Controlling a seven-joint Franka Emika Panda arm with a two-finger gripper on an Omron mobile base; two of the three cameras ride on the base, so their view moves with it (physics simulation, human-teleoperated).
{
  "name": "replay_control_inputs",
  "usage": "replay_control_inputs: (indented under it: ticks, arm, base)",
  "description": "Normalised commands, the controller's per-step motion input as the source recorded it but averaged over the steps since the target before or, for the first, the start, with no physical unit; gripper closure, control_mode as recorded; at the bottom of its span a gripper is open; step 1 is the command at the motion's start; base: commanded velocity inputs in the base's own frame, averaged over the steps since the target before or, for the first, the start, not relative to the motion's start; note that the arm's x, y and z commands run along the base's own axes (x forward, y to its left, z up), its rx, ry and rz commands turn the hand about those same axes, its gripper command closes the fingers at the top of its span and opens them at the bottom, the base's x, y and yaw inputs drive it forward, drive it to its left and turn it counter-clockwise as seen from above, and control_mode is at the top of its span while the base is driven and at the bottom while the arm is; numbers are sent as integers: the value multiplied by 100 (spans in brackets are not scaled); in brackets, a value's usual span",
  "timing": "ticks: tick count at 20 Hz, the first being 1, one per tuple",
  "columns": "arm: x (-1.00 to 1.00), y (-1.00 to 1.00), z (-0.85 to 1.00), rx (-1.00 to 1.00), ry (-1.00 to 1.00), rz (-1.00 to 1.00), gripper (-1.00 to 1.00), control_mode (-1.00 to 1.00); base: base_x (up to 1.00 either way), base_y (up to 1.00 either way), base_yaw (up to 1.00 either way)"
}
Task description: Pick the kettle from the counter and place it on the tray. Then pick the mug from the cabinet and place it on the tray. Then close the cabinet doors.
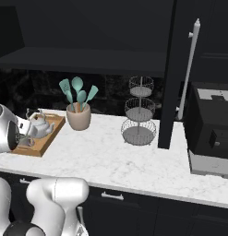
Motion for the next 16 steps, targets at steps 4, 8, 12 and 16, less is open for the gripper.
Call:
replay_control_inputs:
  ticks: [4, 8, 12, 16]
  arm:
    - [-19, 8, 3, 0, 0, 12, -100, -100]
    - [-18, 6, 0, -1, 0, 12, -100, -100]
    - [0, 0, 0, -1, 0, 0, -100, -100]
    - [-18, 4, 0, 0, 0, 2, -100, -100]
  base:
    - [0, 0, 0]
    - [0, 0, 0]
    - [0, 0, 0]
    - [0, 0, 0]
